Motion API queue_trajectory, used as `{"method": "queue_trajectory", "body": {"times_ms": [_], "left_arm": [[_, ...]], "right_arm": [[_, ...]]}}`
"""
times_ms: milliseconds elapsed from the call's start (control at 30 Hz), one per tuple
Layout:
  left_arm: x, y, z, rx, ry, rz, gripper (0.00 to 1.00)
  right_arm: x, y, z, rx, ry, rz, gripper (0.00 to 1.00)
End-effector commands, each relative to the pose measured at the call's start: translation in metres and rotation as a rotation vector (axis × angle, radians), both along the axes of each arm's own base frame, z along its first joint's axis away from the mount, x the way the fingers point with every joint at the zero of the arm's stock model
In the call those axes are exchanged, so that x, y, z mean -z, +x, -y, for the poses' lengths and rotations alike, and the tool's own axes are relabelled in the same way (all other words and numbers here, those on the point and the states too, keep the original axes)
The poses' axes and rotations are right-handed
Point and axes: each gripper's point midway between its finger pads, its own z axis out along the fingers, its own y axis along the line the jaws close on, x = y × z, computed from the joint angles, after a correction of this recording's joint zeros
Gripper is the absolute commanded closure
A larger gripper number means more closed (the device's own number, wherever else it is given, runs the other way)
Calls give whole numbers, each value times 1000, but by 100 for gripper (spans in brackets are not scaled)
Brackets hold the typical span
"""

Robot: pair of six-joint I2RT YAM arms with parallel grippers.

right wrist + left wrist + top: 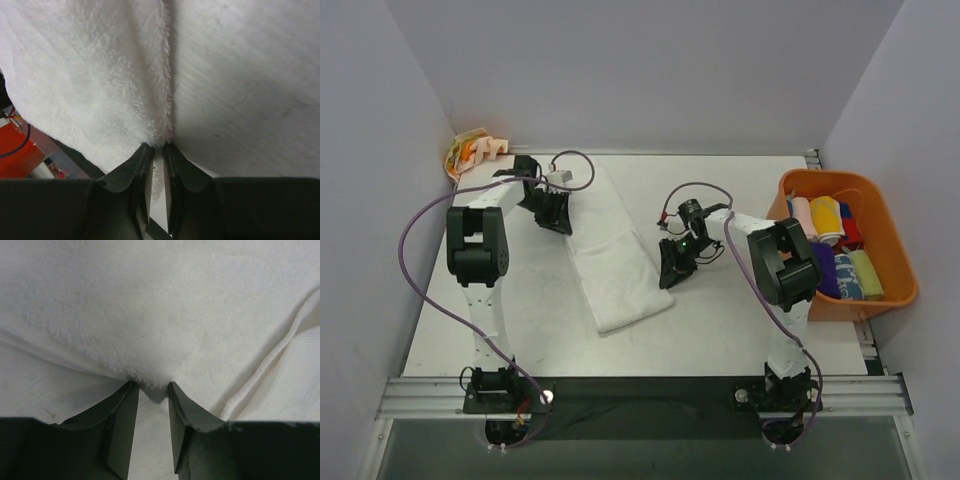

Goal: Roll the towels
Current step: Fold the towel

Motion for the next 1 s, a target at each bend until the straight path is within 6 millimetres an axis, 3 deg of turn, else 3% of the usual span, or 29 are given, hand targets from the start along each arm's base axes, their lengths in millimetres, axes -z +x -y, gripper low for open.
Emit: {"method": "queue_trajectory", "body": {"times_ms": [0,33,100,133,200,233,300,333,400,433,467,533,567,633,667,700,733,767,967], "left_arm": [[-2,47,13,6,-30,110,59],[7,51,17,11,-31,99,60],[4,61,24,27,-37,111,61],[-3,71,27,32,-48,137,60],[-13,74,26,39,-58,148,56],[-31,73,28,55,-78,176,53],[-50,65,22,90,-91,213,45],[-87,59,22,116,-116,286,43],[-95,37,16,168,-111,319,39],[-126,27,15,191,-104,395,38],[-115,8,13,230,-96,388,37],[-139,-13,13,269,-79,461,34],[-130,-30,14,295,-82,448,33],[-141,-49,15,323,-81,493,33],[-142,-53,17,337,-82,516,33],[-132,-64,18,341,-91,494,33],[-135,-69,19,343,-97,506,34],[-134,-73,22,343,-117,494,35],[-122,-107,47,388,-262,413,40]], "right_arm": [[4,-38,-11,-12,27,-127,86],[4,-49,-19,-39,29,-138,89],[0,-59,-27,-23,40,-175,89],[-4,-64,-33,-27,61,-189,87],[-14,-64,-34,-24,73,-167,79],[-16,-63,-28,-19,63,-151,70],[-36,-51,-16,9,73,-85,62],[-46,-41,-11,3,84,-34,59],[-70,-19,2,39,84,77,55],[-85,-2,2,51,88,149,49],[-94,12,3,64,68,211,46],[-105,30,-3,80,64,263,46],[-110,50,-8,100,55,299,47],[-98,68,-15,127,36,287,50],[-102,80,-20,147,42,298,52],[-98,87,-23,155,42,294,53],[-84,92,-28,155,37,267,55],[-87,100,-33,171,49,265,56],[-61,103,-58,165,110,198,66]]}}
